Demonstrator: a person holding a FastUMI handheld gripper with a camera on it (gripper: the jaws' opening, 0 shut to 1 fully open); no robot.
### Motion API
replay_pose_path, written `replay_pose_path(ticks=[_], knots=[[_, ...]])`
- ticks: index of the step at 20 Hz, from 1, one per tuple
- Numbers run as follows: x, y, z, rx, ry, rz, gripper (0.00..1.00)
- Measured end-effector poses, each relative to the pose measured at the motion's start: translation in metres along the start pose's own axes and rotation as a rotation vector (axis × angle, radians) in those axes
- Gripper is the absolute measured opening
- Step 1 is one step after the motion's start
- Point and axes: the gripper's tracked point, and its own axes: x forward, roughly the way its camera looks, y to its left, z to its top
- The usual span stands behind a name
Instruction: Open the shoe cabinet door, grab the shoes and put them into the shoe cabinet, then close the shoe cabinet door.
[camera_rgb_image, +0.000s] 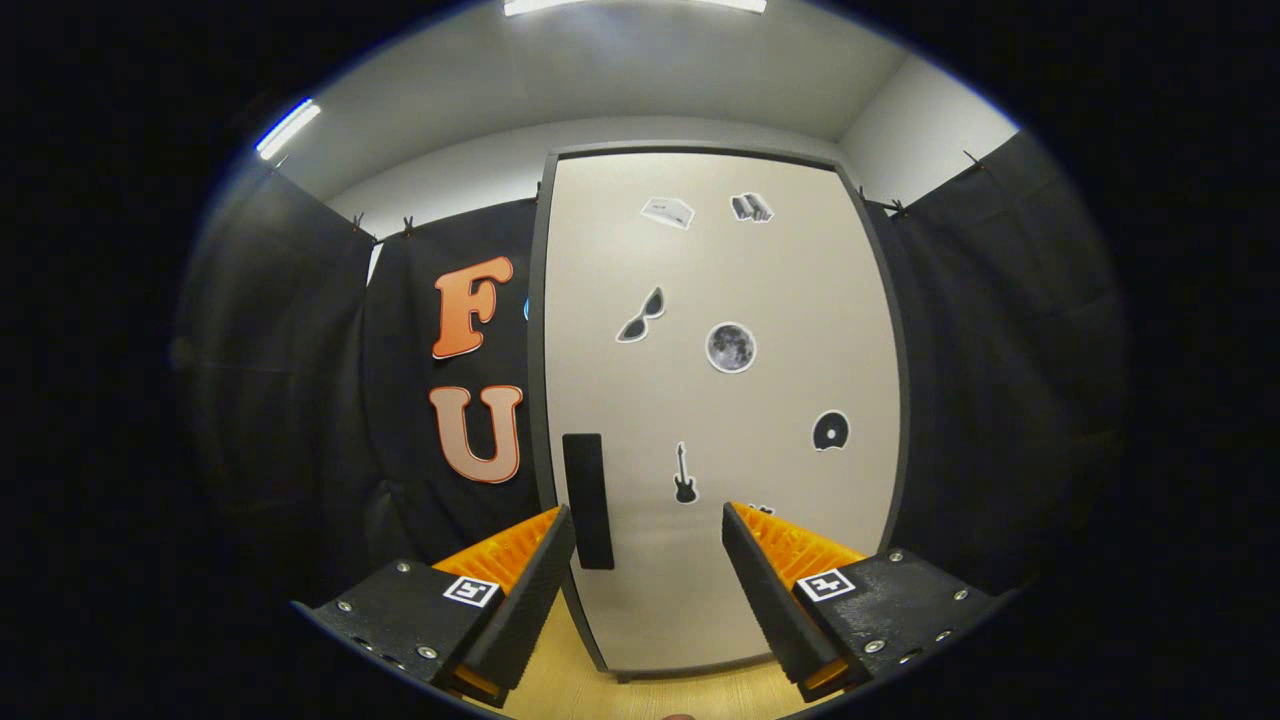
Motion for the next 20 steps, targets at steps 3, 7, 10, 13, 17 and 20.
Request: replay_pose_path(ticks=[3,7,10,13,17,20], knots=[[-0.047,-0.018,0.010,-0.016,0.018,-0.008,0.93],[-0.097,-0.034,0.022,-0.017,0.029,-0.010,0.93],[-0.133,-0.040,0.031,-0.002,0.030,-0.004,0.93],[-0.155,-0.043,0.034,0.004,0.024,0.005,0.93],[-0.166,-0.047,0.036,0.010,0.023,0.009,0.93],[-0.169,-0.048,0.037,0.020,0.022,0.010,0.93]])
